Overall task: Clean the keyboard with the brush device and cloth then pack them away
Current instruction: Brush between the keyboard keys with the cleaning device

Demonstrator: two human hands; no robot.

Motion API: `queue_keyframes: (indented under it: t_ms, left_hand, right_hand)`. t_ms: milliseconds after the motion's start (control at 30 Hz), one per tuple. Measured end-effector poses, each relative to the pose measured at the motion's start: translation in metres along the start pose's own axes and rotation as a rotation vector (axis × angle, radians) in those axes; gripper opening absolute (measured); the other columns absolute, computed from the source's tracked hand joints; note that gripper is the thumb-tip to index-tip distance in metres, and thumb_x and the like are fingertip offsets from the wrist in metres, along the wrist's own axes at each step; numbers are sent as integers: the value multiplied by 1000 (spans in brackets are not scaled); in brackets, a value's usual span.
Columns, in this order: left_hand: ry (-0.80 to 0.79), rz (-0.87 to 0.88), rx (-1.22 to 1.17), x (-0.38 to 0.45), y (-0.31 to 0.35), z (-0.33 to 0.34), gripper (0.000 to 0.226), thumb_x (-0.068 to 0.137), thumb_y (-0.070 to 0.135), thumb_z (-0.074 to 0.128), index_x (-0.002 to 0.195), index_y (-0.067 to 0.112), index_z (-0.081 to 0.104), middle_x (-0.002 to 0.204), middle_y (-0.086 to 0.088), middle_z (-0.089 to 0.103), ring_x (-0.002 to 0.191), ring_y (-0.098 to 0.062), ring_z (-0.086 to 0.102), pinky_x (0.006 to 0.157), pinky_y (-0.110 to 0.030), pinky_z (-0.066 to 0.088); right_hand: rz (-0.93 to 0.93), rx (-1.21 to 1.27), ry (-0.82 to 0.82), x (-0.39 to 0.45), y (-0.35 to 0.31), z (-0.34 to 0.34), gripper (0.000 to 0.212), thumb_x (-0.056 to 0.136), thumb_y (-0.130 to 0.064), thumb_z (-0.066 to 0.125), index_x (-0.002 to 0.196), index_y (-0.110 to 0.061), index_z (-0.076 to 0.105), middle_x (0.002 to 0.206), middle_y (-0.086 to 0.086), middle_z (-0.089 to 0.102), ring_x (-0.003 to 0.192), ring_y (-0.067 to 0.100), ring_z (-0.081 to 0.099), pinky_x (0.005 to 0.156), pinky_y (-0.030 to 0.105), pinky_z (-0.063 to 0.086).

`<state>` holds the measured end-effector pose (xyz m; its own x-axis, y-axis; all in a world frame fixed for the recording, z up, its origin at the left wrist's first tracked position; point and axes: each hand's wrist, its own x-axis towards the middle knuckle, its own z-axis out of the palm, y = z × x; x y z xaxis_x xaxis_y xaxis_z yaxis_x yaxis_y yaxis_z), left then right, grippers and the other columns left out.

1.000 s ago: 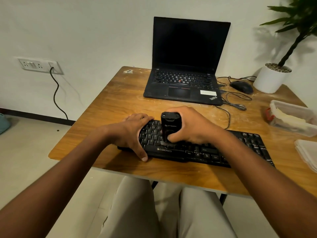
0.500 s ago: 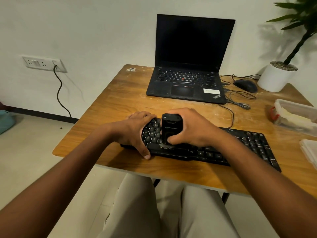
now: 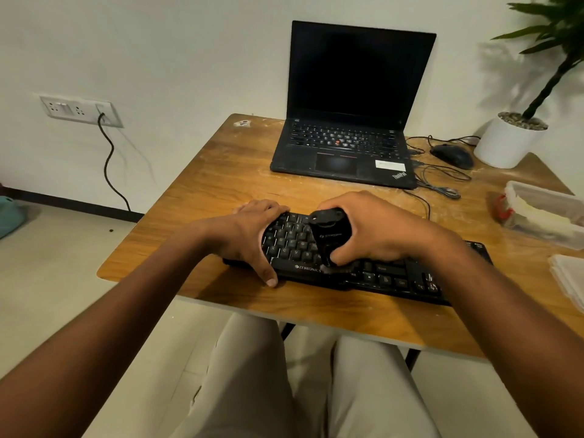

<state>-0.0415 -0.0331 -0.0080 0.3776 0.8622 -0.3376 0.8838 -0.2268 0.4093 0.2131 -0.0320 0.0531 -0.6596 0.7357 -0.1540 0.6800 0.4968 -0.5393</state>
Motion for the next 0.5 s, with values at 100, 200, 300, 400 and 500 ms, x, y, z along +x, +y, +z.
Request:
queue_keyframes:
  t_ms: [100,200,300,400,500]
  left_hand:
    - [1,6,2,0,1,0,148,52,56,99,165,32,7,163,11,16,151,-20,13,128,-51,14]
    - [17,22,11,-1,2,0,142,54,55,99,164,31,12,160,10,20,148,-16,16,127,-44,14]
    - [17,24,1,0,0,1,144,51,56,99,163,32,12,157,11,22,146,-16,18,127,-48,17]
    - [-2,2,-8,1,-1,1,149,51,56,99,166,32,6,162,11,15,151,-20,14,128,-52,14]
    - [0,-1,5,0,0,0,150,51,56,99,166,32,4,164,11,14,151,-20,12,129,-49,13]
  right_hand:
    - [-26,73,92,2,-5,-1,32,71,-13,87,94,-24,67,91,-3,71,83,15,67,74,47,59]
    - [-101,191,130,10,-15,19,35,70,-12,88,98,-19,68,91,-4,71,84,11,66,74,38,58]
    - [-89,164,85,4,-8,25,36,69,-14,89,95,-27,67,88,-8,71,82,8,66,70,31,58]
    - [13,25,-12,-10,5,3,35,67,-16,90,88,-31,66,86,-8,71,78,6,66,67,32,58]
    - [9,8,49,-14,4,-7,33,70,-13,88,88,-29,66,85,-8,69,76,4,63,63,28,54]
